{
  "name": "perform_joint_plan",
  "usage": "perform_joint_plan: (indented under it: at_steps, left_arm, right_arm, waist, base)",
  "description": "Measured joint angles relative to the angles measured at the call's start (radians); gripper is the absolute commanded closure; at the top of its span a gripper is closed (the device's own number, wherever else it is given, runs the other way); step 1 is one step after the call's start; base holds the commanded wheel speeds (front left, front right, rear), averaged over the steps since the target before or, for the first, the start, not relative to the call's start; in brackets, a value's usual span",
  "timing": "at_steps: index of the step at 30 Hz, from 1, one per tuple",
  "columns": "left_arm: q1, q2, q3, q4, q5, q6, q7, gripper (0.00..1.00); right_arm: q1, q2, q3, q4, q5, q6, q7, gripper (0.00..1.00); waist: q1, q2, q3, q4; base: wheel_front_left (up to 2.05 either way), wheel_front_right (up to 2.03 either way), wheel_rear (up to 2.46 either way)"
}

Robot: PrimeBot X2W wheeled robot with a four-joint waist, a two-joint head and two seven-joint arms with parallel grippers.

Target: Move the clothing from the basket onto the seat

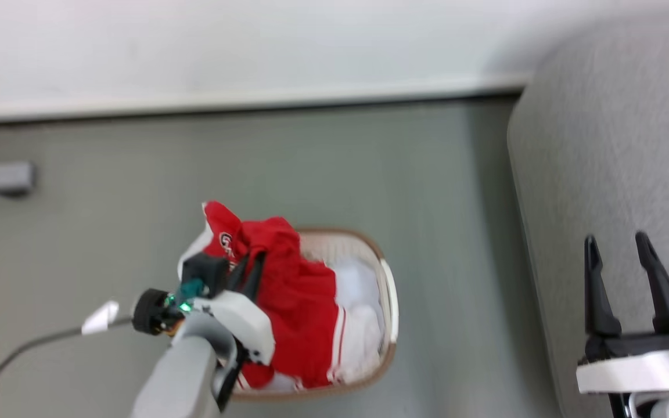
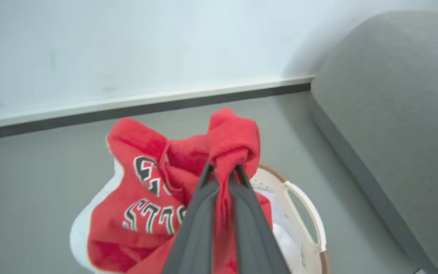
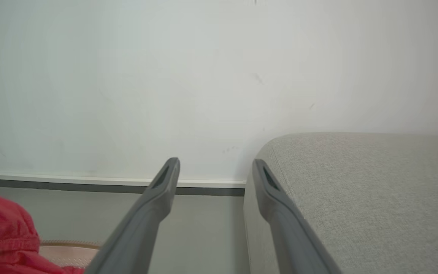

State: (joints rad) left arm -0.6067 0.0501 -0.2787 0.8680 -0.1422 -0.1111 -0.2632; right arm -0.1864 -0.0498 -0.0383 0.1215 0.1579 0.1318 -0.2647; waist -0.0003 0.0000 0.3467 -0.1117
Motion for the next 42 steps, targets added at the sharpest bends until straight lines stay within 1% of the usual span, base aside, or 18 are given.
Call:
perform_joint_plan:
  at_steps: [4,10,16,20,26,32,42]
  left_arm:
    - [0.115,-0.002,-0.001,-0.179,-0.006,0.009,-0.001,1.00]
    - [0.255,-0.001,0.027,-0.411,-0.025,0.016,-0.001,1.00]
    - [0.348,-0.001,0.063,-0.560,-0.047,0.026,-0.001,1.00]
    - [0.393,0.001,0.089,-0.600,-0.047,0.033,-0.001,1.00]
    - [0.437,0.008,0.110,-0.602,-0.045,0.031,-0.001,1.00]
    - [0.443,0.011,0.126,-0.603,-0.043,0.028,-0.001,1.00]
    - [0.448,0.010,0.096,-0.619,-0.053,0.005,-0.001,1.00]
  right_arm:
    - [0.043,0.000,-0.012,0.002,-0.015,0.000,0.000,0.00]
    - [0.097,0.000,-0.025,0.006,-0.046,0.000,0.000,0.00]
    - [0.140,0.000,-0.028,0.012,-0.060,0.000,0.000,0.00]
    - [0.157,-0.001,-0.023,0.015,-0.060,0.000,0.000,0.00]
    - [0.182,-0.004,-0.009,0.037,-0.060,0.000,0.000,0.00]
    - [0.188,-0.010,0.005,0.044,-0.060,0.000,0.000,0.00]
    - [0.187,-0.036,0.058,0.044,-0.059,0.000,0.000,0.00]
  waist:
    - [-0.0001,0.0000,-0.092,0.018]
    - [0.0000,0.0002,-0.203,0.041]
    - [0.0000,0.0002,-0.287,0.063]
    - [0.0000,0.0002,-0.324,0.074]
    - [0.0001,0.0001,-0.363,0.083]
    - [0.0002,0.0001,-0.377,0.096]
    - [0.0004,0.0000,-0.373,0.105]
  base:
    - [0.00,0.00,0.00]
    - [0.00,0.00,0.00]
    - [0.00,0.00,0.00]
    - [0.00,0.00,0.00]
    - [0.00,0.00,0.00]
    - [0.00,0.00,0.00]
    - [0.00,0.00,0.00]
